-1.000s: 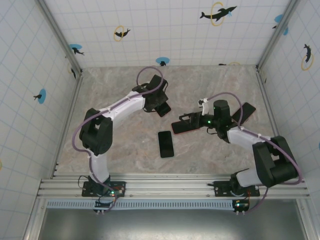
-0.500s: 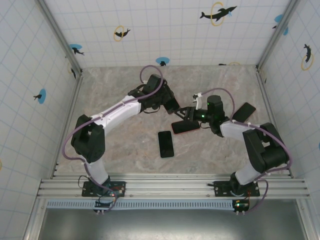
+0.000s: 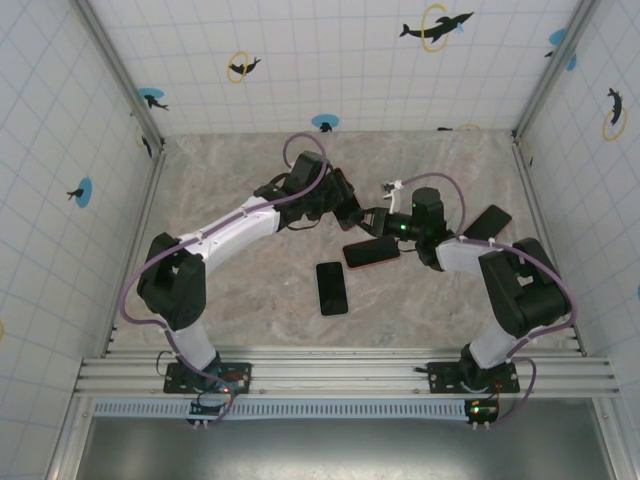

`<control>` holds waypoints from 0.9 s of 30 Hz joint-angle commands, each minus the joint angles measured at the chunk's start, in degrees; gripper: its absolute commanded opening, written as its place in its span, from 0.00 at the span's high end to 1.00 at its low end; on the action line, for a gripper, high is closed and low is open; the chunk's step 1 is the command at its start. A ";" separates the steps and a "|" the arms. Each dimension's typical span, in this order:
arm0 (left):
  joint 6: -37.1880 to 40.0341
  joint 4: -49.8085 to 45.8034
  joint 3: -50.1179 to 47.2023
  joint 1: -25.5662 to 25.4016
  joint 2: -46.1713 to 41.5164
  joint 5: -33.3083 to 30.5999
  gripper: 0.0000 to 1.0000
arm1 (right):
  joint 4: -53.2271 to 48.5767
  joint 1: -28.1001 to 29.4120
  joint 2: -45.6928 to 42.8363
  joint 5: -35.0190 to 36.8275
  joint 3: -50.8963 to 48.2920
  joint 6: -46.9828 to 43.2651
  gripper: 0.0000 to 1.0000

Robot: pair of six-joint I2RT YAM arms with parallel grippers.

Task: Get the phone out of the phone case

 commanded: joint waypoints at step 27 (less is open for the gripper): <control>1.23 25.30 -7.41 7.62 -7.03 17.78 0.12 | 27.79 -3.03 -6.04 -1.39 -3.05 32.21 0.90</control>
